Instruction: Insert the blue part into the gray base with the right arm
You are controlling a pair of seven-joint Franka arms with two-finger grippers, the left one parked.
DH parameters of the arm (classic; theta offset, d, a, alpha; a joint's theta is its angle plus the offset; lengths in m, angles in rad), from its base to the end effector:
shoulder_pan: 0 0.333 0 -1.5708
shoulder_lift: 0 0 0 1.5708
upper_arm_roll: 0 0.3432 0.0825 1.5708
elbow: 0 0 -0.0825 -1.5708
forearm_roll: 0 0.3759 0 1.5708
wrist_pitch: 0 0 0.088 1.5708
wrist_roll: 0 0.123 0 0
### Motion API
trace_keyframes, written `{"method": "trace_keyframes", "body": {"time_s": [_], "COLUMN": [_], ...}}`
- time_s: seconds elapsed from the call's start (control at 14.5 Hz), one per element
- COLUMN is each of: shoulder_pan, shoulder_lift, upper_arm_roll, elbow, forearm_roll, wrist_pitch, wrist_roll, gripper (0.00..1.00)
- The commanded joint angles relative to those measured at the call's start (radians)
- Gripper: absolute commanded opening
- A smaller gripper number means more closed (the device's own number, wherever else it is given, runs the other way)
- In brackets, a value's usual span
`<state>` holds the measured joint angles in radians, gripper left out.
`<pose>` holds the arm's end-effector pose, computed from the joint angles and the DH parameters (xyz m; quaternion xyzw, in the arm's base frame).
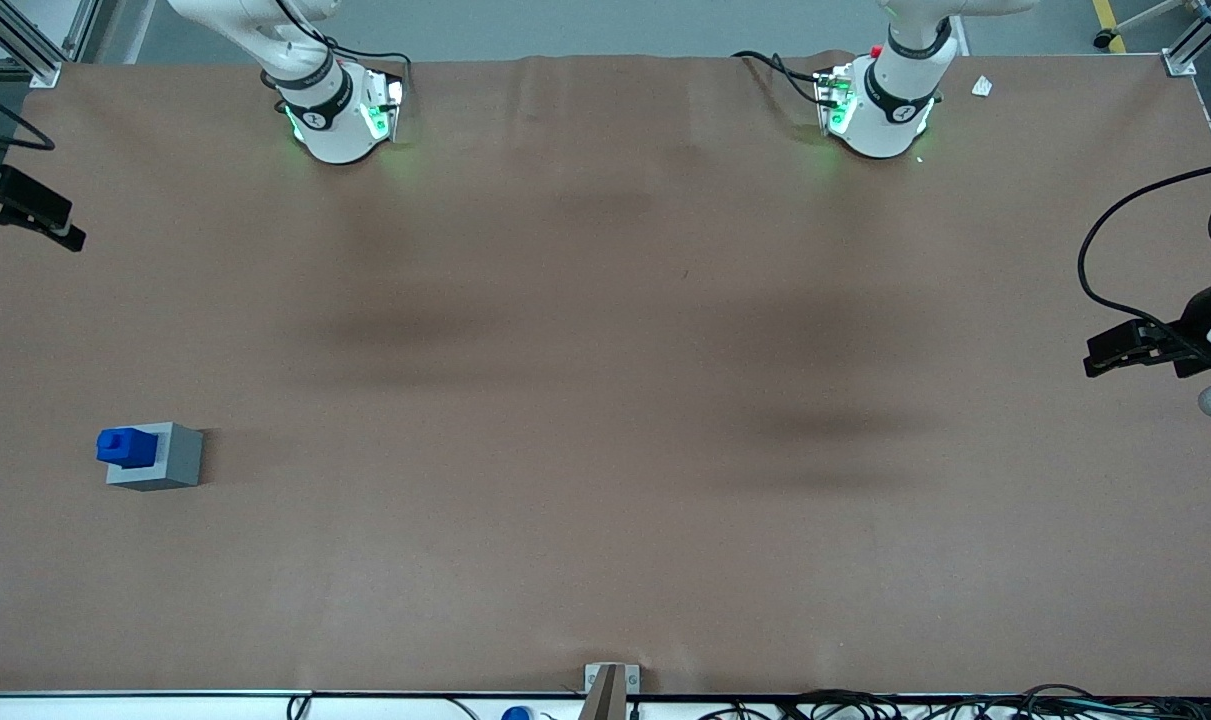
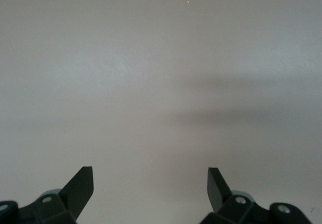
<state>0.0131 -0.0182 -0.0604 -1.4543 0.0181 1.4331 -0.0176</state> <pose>0.5248 -0.0228 0.6866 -0.9999 0.0136 0.0012 0.0096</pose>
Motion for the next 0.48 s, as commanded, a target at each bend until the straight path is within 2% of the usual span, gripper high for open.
{"method": "trace_keyframes", "body": {"time_s": [0.0, 0.14, 0.41], "shoulder_pan": [0.031, 0.070, 0.088], "shoulder_lift": [-0.066, -0.078, -0.115], "upper_arm_roll": [0.002, 0.005, 0.005], "elbow": [-0.069, -0.086, -0.109], "forearm_roll": [0.005, 0.003, 0.003], "wrist_pitch": [-0.003, 0.000, -0.008], "wrist_roll": [0.063, 0.088, 0.088], "gripper": [1.00, 1.00, 1.00]}}
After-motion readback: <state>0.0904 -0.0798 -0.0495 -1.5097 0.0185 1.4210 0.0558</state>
